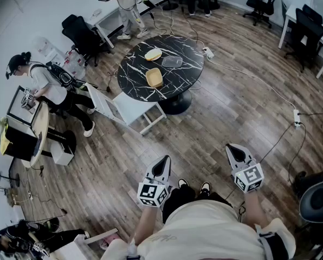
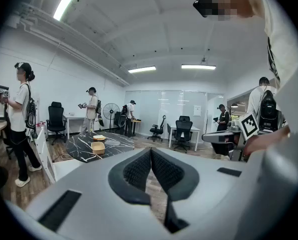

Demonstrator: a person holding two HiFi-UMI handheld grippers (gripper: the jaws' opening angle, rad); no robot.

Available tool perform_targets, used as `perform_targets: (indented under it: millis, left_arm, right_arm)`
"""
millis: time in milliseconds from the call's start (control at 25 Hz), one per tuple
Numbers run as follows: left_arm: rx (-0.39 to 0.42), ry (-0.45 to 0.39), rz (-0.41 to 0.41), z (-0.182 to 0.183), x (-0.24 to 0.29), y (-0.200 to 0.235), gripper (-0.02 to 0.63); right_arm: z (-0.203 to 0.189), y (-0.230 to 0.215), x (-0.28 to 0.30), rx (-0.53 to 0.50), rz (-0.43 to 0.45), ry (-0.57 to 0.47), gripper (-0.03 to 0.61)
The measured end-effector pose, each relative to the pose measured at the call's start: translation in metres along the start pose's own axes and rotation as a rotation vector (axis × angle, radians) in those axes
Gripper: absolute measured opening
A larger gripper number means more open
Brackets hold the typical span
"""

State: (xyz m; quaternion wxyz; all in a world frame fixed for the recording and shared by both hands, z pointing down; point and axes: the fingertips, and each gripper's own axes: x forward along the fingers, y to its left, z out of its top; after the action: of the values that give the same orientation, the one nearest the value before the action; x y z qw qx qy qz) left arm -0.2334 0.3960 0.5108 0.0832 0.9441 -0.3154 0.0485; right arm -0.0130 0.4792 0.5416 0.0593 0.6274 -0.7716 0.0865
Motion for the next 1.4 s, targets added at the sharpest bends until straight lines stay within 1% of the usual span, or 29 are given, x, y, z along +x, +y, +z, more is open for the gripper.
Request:
perform_targets:
  millis: [160,480,720,840,880,920,960,1000,1160,1400]
  left_arm:
    - [-0.004,-0.020,0.009,-0.002,0.007,-0.005,0.017]
    - [0.011,-0.041,0.012,0.007,0.009,-0.004,0.017]
    - [0.012,-0.043,0.010,0.007,0.013,-0.005,0.017]
    - [0.014,-0.038,0.008,0.006,0.015,-0.006,0.017]
    - [0.014,-0.036,0.009,0.005,0.015,-0.006,0.017]
    - [0.013,-0.034,0.012,0.005,0.014,-0.004,0.017]
    - [0.011,-0.032,0.015,0.005,0.014,-0.002,0.017]
    - [0.010,-0.030,0.020,0.004,0.015,-0.001,0.017]
    - [0.009,-0.027,0.034,0.005,0.023,0.004,0.017]
    - [0.001,-0.027,0.038,0.012,0.041,0.013,0.017]
  right_arm:
    - [0.004,-0.015,-0.002,0.005,-0.013,0.009,0.005]
    - [0.015,-0.017,-0.004,-0.021,-0.015,-0.015,0.005]
    - [0.015,-0.006,-0.002,-0.111,0.000,-0.009,0.006]
    - [0.019,-0.006,0.000,-0.108,0.003,-0.018,0.006]
    - [0.021,-0.006,0.001,-0.100,0.003,-0.020,0.027]
    - [0.023,-0.007,0.003,-0.094,0.005,-0.022,0.083]
    - [0.024,-0.008,0.005,-0.093,0.007,-0.025,0.157]
    - [0.024,-0.008,0.007,-0.096,0.012,-0.028,0.167]
    - [0.031,-0.012,0.015,-0.115,0.034,-0.023,0.167]
    - [0.031,-0.024,0.033,-0.107,0.056,-0.009,0.150]
